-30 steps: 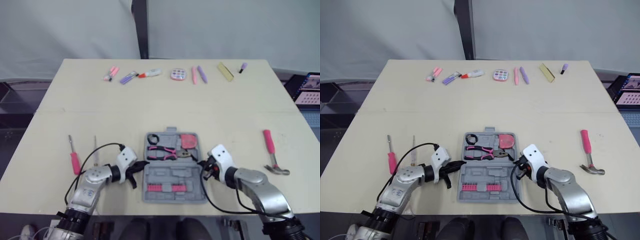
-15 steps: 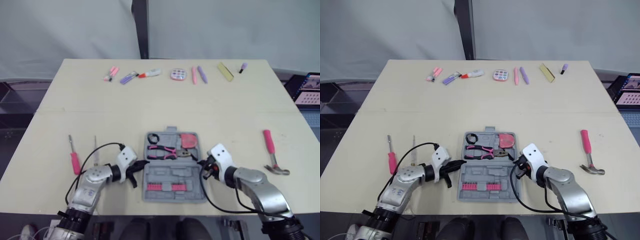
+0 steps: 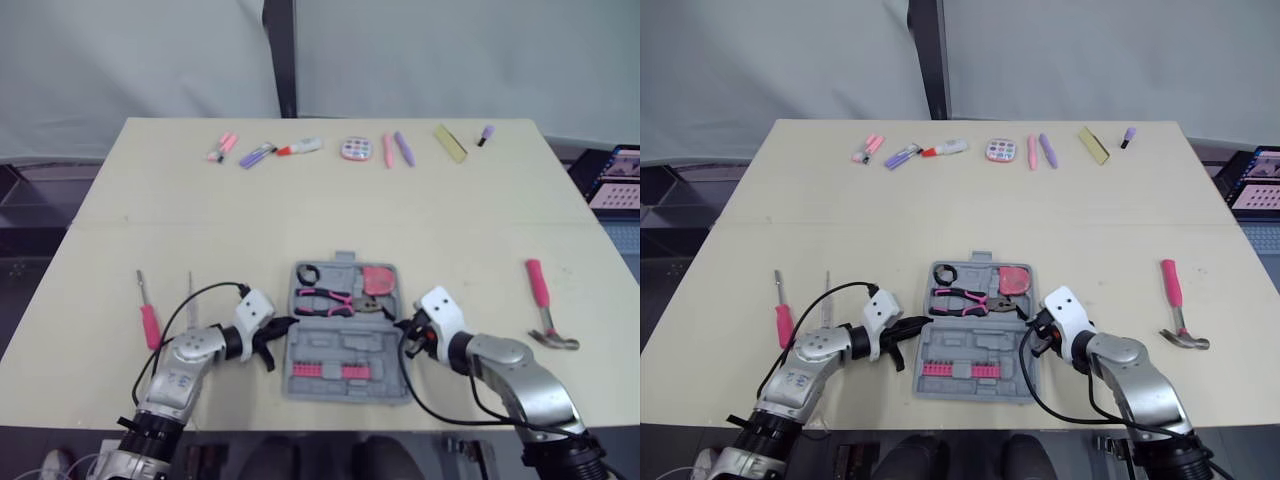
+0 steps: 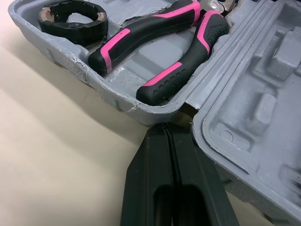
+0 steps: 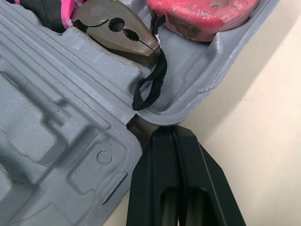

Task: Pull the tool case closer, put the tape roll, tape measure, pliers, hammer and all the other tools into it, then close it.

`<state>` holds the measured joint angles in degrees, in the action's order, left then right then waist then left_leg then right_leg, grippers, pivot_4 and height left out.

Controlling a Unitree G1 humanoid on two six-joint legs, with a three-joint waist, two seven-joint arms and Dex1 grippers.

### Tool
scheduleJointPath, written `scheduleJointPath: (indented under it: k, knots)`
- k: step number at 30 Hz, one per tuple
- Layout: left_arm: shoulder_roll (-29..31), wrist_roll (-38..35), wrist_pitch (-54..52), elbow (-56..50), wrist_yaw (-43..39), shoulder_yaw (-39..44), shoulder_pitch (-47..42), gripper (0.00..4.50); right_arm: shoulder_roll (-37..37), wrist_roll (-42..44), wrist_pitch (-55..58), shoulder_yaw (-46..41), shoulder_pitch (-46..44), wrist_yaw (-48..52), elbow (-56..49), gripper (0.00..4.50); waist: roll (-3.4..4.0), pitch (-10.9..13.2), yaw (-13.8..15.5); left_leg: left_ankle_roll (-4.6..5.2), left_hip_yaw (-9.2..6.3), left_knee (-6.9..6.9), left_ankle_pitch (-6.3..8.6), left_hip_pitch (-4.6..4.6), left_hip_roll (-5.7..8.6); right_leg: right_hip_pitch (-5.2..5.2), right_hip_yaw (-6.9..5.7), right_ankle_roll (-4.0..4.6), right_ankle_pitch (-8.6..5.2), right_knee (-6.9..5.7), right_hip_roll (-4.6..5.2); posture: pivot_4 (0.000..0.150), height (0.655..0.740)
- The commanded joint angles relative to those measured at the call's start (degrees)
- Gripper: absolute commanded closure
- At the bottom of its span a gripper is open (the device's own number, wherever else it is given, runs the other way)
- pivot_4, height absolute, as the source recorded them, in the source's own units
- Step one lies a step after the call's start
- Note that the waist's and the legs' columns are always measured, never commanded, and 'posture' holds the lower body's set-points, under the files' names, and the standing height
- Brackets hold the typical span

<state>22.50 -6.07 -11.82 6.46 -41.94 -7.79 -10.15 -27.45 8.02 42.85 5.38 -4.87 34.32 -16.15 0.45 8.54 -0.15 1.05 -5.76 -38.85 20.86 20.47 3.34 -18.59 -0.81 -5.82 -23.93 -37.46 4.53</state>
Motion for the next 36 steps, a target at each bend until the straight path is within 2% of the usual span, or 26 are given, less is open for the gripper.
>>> scheduleJointPath:
  k: [1, 12, 22, 27, 36]
  knots:
    - [-0.8, 0.0, 0.5, -1.7, 0.6, -0.6, -0.1, 4.50, 1.1, 0.3, 0.3, 2.3, -0.1, -0.7, -1.0, 4.45, 0.00, 0.0, 0.0, 0.00, 0.00, 0.00, 0.00, 0.00, 0.00, 0.00, 0.00, 0.00, 0.00, 0.00, 0.00, 0.150, 0.7134]
    - [1.0, -1.1, -0.7, -3.6, 0.7, 1.6, 0.4, 4.50, -0.6, -0.3, -0.7, 0.5, 1.6, -0.6, 0.1, 4.45, 0.00, 0.0, 0.0, -0.01, 0.00, 0.02, 0.01, 0.00, -0.01, -0.01, 0.00, 0.00, 0.00, 0.01, -0.01, 0.150, 0.7134]
    - [4.6, -3.1, -3.9, -10.1, -0.7, 4.0, 2.8, 4.50, -3.2, 1.3, 0.0, -3.4, 4.0, -0.4, -3.1, 4.45, 0.03, 0.0, 0.4, -0.03, -0.08, 0.13, 0.03, 0.02, 0.05, -0.02, 0.03, 0.00, 0.00, 0.04, 0.03, 0.150, 0.7134]
    - [6.1, -6.6, -7.5, -15.8, -0.3, 7.6, 5.6, 4.50, -6.0, 3.2, 1.7, -7.4, 7.2, 0.0, -8.0, 4.45, 0.08, 0.1, 0.4, -0.02, -0.09, 0.14, 0.03, 0.14, 0.05, -0.06, 0.07, 0.00, 0.00, 0.11, 0.03, 0.150, 0.7134]
    - [2.7, -14.8, -13.2, -29.8, 6.5, 17.0, 16.2, 4.50, -8.3, 9.1, 4.0, -15.8, 14.7, 1.6, -17.9, 4.45, 0.17, 0.1, 0.2, -0.03, -0.06, 0.19, 0.03, 0.26, -0.03, -0.02, 0.07, 0.00, 0.00, 0.48, -0.04, 0.150, 0.7134]
